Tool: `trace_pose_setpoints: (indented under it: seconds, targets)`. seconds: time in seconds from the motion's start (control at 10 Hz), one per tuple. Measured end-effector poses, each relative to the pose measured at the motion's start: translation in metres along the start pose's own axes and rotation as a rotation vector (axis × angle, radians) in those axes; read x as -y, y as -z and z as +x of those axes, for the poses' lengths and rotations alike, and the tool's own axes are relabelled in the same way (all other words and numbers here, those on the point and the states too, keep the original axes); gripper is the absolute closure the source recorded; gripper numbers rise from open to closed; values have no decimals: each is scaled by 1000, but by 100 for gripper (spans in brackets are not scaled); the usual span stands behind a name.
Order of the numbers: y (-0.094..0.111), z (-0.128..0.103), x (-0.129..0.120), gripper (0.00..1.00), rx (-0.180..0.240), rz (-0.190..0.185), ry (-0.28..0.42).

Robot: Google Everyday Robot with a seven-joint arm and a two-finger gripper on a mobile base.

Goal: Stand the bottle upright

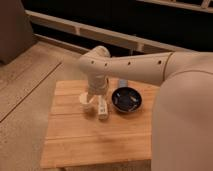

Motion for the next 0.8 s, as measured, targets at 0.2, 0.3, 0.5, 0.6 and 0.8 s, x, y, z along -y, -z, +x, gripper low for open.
trace_pose_setpoints:
  seconds: [0.2, 0.3, 0.5, 0.6, 0.8]
  targets:
    - [12, -35, 34, 35, 60, -6, -20]
    - [16, -47, 44, 35, 83, -22, -9]
    - [20, -65, 57, 35, 114, -59, 68]
    - [20, -69, 60, 35, 117, -67, 94]
    - [16, -86, 64, 35, 114, -99, 167]
